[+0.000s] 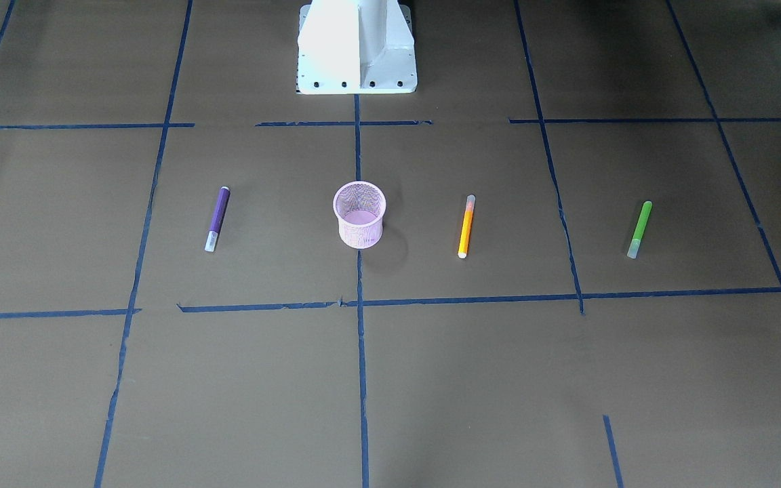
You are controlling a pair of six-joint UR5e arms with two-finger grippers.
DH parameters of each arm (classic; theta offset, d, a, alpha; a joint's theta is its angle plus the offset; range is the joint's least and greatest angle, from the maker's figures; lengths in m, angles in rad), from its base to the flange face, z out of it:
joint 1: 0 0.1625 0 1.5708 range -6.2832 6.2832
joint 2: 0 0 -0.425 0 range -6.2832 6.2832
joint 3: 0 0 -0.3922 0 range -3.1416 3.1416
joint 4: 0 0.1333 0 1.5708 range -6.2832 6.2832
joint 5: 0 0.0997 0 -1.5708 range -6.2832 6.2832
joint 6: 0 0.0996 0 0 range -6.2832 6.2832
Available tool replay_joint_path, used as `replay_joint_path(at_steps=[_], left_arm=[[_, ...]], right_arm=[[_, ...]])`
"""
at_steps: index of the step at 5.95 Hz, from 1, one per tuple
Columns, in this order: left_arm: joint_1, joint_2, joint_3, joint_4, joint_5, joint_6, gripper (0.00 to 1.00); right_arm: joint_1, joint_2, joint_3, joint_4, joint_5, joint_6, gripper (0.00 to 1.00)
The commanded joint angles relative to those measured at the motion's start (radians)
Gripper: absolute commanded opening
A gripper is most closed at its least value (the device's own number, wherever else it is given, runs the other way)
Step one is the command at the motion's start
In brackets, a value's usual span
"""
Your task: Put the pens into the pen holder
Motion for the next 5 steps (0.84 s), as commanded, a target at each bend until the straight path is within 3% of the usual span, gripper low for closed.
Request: replay_joint_path(at_steps=[1, 3, 5], left_arm=[[0.017, -0.067, -0.011, 0.004, 0.002, -0.013, 1.0], [0.212, -0.113, -0.024, -0.086, 0.0, -0.01, 1.0], [0.289, -0.118, -0.047, -0.267, 0.009, -0.013, 1.0]], right_arm=[[0.0, -0.001, 0.008, 0.0, -0.001, 0.0, 1.0], [0.0, 0.002, 0.015, 0.002, 0.002, -0.001, 1.0], [0.0, -0.001, 0.041, 0.0, 0.001, -0.002, 1.0]])
